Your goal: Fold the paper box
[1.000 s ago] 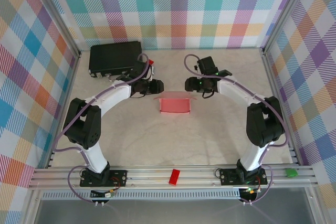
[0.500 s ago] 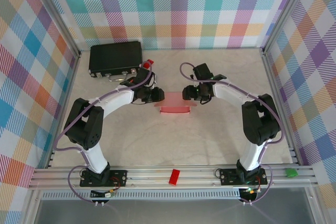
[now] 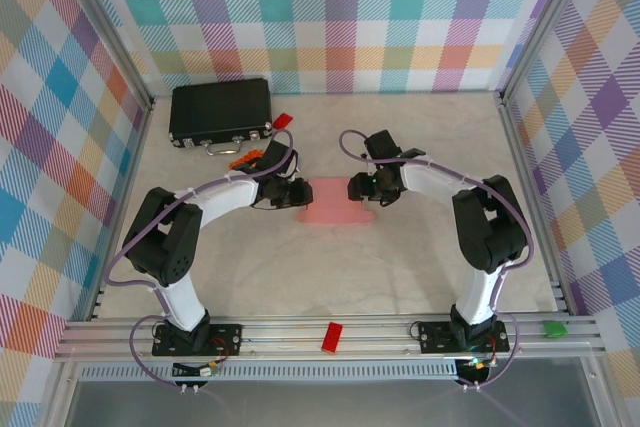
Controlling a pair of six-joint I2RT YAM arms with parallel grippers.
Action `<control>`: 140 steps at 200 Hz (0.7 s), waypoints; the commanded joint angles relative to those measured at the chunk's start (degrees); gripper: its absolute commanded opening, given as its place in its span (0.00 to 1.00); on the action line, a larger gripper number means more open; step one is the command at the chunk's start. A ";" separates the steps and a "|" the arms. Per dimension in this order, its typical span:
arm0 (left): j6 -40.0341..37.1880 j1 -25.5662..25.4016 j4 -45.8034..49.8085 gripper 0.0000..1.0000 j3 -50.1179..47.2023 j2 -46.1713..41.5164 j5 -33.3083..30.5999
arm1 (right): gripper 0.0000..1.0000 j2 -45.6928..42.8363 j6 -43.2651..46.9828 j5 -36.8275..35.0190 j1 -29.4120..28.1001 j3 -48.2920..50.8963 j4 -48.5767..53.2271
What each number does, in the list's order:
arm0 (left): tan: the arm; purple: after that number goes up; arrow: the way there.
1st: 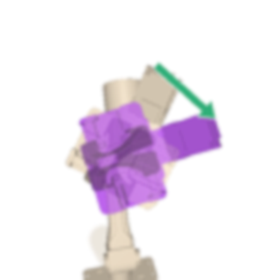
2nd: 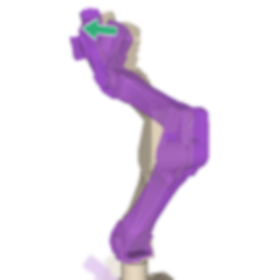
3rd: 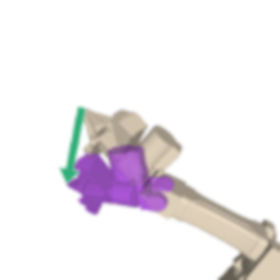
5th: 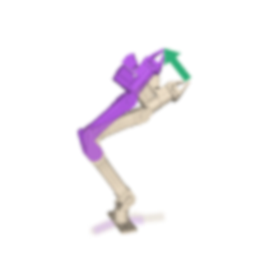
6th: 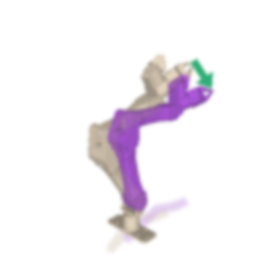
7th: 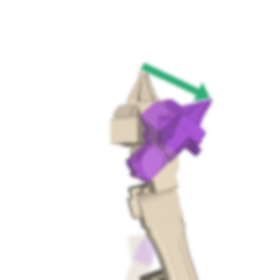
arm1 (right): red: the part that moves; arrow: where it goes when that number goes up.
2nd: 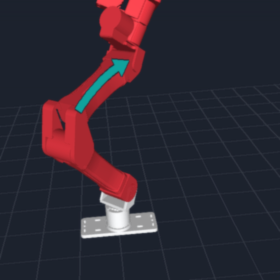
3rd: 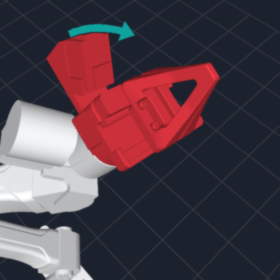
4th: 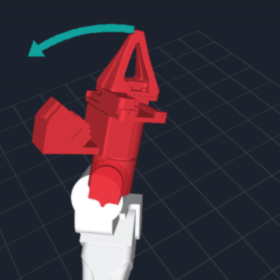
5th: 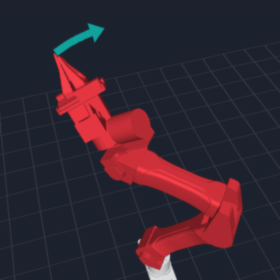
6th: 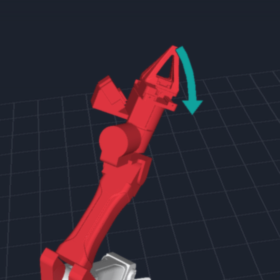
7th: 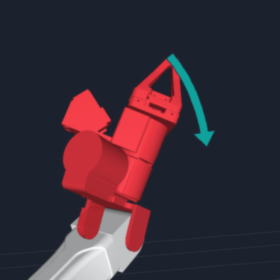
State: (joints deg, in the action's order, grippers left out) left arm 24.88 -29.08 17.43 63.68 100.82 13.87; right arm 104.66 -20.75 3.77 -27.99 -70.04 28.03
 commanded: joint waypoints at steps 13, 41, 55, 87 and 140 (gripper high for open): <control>1.22 -0.60 -1.00 0.27 -1.74 0.55 -0.25 | 0.49 1.92 -1.18 1.58 -0.58 1.22 -1.19; 2.22 -0.71 -3.22 0.23 -2.78 -0.42 -0.27 | 0.39 2.80 -0.39 3.05 -0.74 0.42 -1.81; 3.13 -0.88 -4.00 0.22 -3.65 -0.92 -0.07 | 0.37 3.60 0.17 3.76 -0.75 -0.39 -1.77; 6.17 -1.68 -5.52 0.21 -5.99 -2.82 -0.50 | 0.37 6.06 3.29 6.03 -0.75 -3.34 -1.44; 10.34 -2.99 -7.40 0.22 -11.50 -6.51 -0.64 | 0.36 12.67 10.38 12.16 -0.84 -11.74 0.20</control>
State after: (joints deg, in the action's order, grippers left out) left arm 32.29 -29.98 10.98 55.11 96.31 12.01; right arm 112.84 -14.92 10.41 -28.08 -79.00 26.17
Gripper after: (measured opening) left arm 0.219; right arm 0.364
